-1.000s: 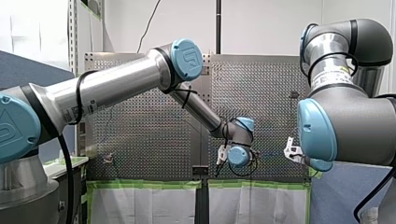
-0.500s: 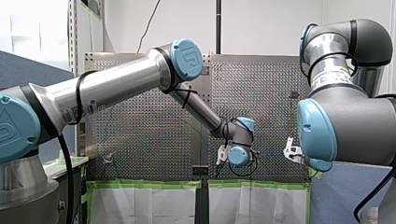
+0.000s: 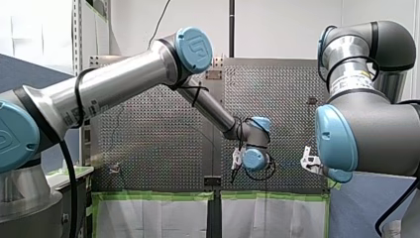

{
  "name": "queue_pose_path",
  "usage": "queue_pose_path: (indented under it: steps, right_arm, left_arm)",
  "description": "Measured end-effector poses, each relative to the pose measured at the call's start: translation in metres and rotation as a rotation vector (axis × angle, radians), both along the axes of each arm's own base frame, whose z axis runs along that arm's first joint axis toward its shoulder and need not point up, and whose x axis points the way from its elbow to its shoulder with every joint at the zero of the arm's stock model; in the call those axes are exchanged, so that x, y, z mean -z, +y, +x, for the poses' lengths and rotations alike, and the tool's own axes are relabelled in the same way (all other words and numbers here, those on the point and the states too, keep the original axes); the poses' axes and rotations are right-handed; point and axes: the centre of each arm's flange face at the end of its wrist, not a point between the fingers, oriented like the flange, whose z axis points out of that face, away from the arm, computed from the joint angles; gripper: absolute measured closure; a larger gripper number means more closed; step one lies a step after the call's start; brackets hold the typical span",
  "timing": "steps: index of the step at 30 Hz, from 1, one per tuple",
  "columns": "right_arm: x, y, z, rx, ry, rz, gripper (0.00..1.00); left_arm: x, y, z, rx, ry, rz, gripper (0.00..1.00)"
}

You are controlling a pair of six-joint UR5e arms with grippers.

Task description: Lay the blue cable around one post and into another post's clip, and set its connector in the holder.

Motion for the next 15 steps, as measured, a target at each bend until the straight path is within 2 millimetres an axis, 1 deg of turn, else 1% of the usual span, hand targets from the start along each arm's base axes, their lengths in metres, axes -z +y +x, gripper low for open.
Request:
queue_pose_path:
  steps: [8,15]
  right_arm:
    - [0.001,0.0,0.0,0.0,-0.001,-0.001,1.0]
    - [0.001,0.0,0.001,-0.002,-0.002,0.0,1.0]
  left_arm:
    - [-0.027,0.003,-0.009,-0.004,-0.023,-0.08,0.0]
    - [-0.054,0.015,-0.01,-0.052,-0.038,-0.184,0.0]
